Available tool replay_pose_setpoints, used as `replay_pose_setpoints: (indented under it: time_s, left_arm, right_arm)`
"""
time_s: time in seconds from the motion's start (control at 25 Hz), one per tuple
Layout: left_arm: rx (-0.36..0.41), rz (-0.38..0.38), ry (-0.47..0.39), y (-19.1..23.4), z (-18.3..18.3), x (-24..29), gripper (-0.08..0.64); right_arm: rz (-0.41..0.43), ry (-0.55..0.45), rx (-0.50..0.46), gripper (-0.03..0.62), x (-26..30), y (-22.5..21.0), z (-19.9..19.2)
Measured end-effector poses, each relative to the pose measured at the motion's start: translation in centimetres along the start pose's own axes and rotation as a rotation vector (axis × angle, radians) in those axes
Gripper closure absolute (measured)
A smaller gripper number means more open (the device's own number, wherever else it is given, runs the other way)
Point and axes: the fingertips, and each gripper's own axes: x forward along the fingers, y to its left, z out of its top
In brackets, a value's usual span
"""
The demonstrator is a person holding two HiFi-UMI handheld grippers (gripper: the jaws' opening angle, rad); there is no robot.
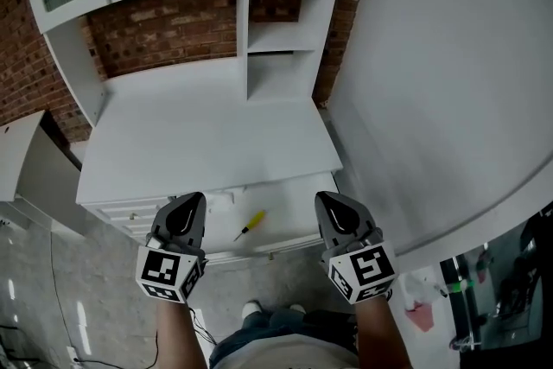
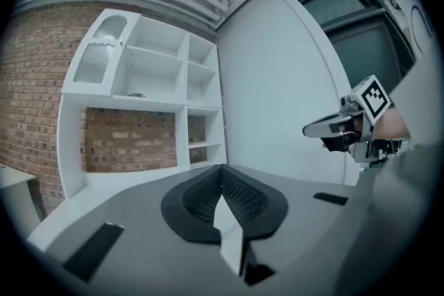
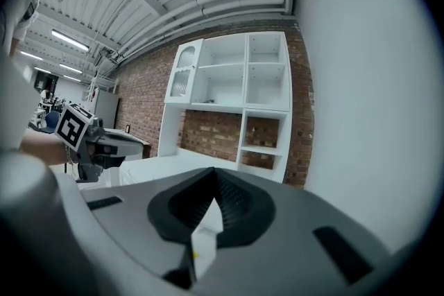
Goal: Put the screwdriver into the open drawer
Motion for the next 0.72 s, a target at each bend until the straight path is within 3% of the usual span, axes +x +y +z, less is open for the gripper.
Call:
replay_pose_setpoints:
  time_s: [0.28, 0.72]
  left_arm:
    - [0.039, 0.07, -0.065, -1.6, 3.2, -0.1, 0.548]
    - [0.09, 0.155, -0.126, -3.5, 7.7, -1.8, 0.548]
  right_arm:
    - [0.042, -0.041, -0.063, 0.583, -1.0, -1.0, 1.9]
    - [0.057, -0.137, -0.046, 0.583, -2.7, -3.5, 4.5]
